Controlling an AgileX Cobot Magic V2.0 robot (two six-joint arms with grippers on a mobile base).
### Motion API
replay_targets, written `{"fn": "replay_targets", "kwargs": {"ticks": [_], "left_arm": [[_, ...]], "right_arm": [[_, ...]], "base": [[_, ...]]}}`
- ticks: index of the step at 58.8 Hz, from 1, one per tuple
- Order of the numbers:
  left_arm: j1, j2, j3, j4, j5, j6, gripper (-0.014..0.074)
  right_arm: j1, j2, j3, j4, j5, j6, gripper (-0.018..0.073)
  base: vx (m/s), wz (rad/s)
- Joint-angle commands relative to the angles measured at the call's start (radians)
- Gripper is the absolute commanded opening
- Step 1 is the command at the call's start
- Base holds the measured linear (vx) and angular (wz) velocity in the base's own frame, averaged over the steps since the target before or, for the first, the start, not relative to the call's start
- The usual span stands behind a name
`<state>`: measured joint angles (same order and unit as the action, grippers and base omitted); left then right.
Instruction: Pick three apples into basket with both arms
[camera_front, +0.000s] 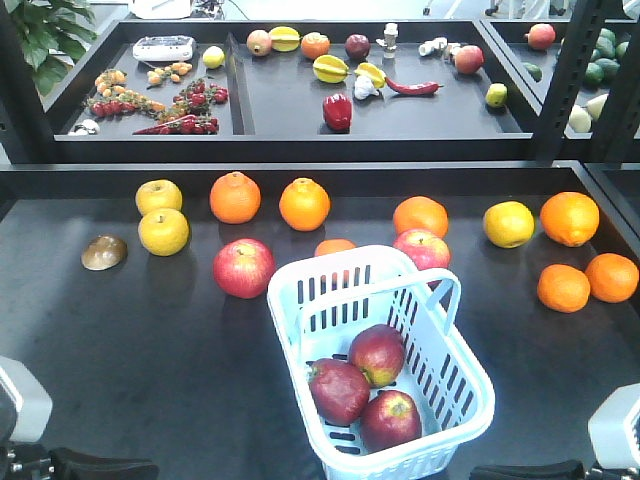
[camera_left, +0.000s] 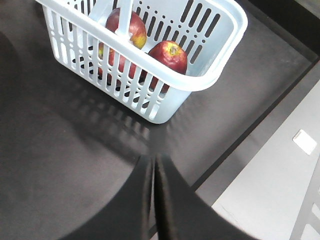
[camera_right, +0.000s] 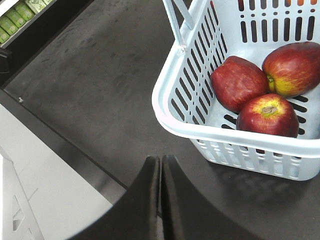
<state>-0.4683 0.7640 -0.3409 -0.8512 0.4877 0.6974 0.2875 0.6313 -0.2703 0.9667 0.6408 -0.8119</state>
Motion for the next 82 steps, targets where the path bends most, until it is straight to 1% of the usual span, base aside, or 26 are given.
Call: {"fn": "replay_targets", "kwargs": {"ticks": [1,36,40,45,48,51,53,56,61,63,64,66,70,72,74,77,82], "left_arm": [[-0.003,-0.002,-0.022,-0.025,-0.022,-0.009,-0.0006],[-0.003,-0.002,-0.022,-0.026,-0.035,-0.009,-0.0006],[-0.003,-0.002,-0.022,-0.048,-0.035,-0.009,-0.0006],[-0.003,-0.002,-0.022,-0.104,-0.062,-0.014,-0.0006],[-0.003,-0.002,-0.022,-0.137,-0.096,-0.04,-0.0006],[-0.003,-0.003,-0.022,-0.134,-0.129,-0.08,-0.0006],[-0.003,-0.004,-0.022,-0.113,-0.153,-0.115,-0.0006],[-0.003,-0.004,-0.022,-0.045,-0.198,-0.179,-0.0006],[-0.003,-0.004,-0.022,0.144,-0.286,-0.328,-0.0006],[-0.003,-0.004,-0.022,0.243,-0.322,-0.406,-0.0006],[-0.003,-0.004,-0.022,0.275,-0.332,-0.431,-0.0006],[-0.003,-0.004,-0.022,0.37,-0.353,-0.503,-0.0006],[-0.003,-0.004,-0.019,0.505,-0.354,-0.605,-0.0006],[-0.003,-0.004,-0.005,0.555,-0.356,-0.645,-0.0006],[-0.003,-0.014,0.017,0.594,-0.358,-0.688,-0.0006],[-0.003,-0.035,0.072,0.629,-0.386,-0.729,-0.0006],[-0.003,-0.097,0.193,0.629,-0.488,-0.787,-0.0006]], "right_arm": [[0.0,-0.001,-0.027,0.036,-0.02,-0.011,-0.0005],[0.0,-0.001,-0.027,0.036,-0.02,-0.013,-0.0005],[0.0,-0.001,-0.027,0.036,-0.02,-0.013,-0.0005],[0.0,-0.001,-0.027,0.036,-0.02,-0.013,-0.0005],[0.0,-0.001,-0.027,0.036,-0.02,-0.013,-0.0005],[0.0,-0.001,-0.027,0.036,-0.02,-0.015,-0.0005],[0.0,-0.001,-0.027,0.036,-0.02,-0.015,-0.0005],[0.0,-0.001,-0.027,0.036,-0.019,-0.015,-0.0005],[0.0,-0.001,-0.027,0.036,-0.019,-0.015,-0.0005],[0.0,-0.001,-0.027,0.036,-0.019,-0.015,-0.0005],[0.0,-0.001,-0.027,0.036,-0.019,-0.015,-0.0005],[0.0,-0.001,-0.027,0.036,-0.019,-0.015,-0.0005],[0.0,-0.001,-0.027,0.036,-0.019,-0.015,-0.0005],[0.0,-0.001,-0.027,0.036,-0.019,-0.015,-0.0005],[0.0,-0.001,-0.027,0.036,-0.019,-0.015,-0.0005],[0.0,-0.001,-0.027,0.036,-0.019,-0.015,-0.0005],[0.0,-0.001,-0.027,0.036,-0.019,-0.015,-0.0005]], "base": [[0.0,0.0],[0.0,0.0],[0.0,0.0],[0.0,0.0],[0.0,0.0],[0.0,0.0],[0.0,0.0],[0.0,0.0],[0.0,0.0],[0.0,0.0],[0.0,0.0],[0.0,0.0],[0.0,0.0],[0.0,0.0],[0.0,0.0],[0.0,0.0],[0.0,0.0]]}}
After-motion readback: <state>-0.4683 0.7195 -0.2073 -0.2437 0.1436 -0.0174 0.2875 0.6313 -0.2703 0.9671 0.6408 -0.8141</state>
